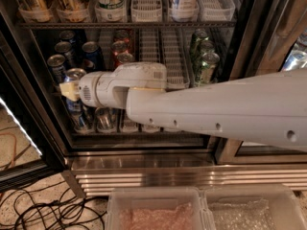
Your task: Pick pepsi can from middle shelf of fridge
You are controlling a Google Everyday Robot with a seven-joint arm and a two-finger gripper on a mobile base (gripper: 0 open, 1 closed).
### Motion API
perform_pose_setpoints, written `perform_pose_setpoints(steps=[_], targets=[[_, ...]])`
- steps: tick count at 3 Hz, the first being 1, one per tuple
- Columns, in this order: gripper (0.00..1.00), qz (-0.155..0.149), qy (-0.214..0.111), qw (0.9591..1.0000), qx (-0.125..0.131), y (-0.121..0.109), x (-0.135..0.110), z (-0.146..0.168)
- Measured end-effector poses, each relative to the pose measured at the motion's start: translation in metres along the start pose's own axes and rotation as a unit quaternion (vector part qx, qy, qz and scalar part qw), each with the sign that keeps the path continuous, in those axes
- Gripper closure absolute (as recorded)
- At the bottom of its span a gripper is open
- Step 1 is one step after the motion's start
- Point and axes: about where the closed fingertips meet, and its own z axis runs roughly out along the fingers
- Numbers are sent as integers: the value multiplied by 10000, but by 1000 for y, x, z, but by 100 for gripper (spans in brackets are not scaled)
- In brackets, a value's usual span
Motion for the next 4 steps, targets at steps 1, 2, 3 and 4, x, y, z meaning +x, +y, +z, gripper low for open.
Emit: perform_pose_setpoints(steps=[1,2,3,4], targets=[[100,189,153,9996,-172,20,28,-4],[100,58,154,9997,-179,20,29,-4],[100,554,205,9982,-53,26,52,-35],[100,1229,431,9911,287,41,105,-89]])
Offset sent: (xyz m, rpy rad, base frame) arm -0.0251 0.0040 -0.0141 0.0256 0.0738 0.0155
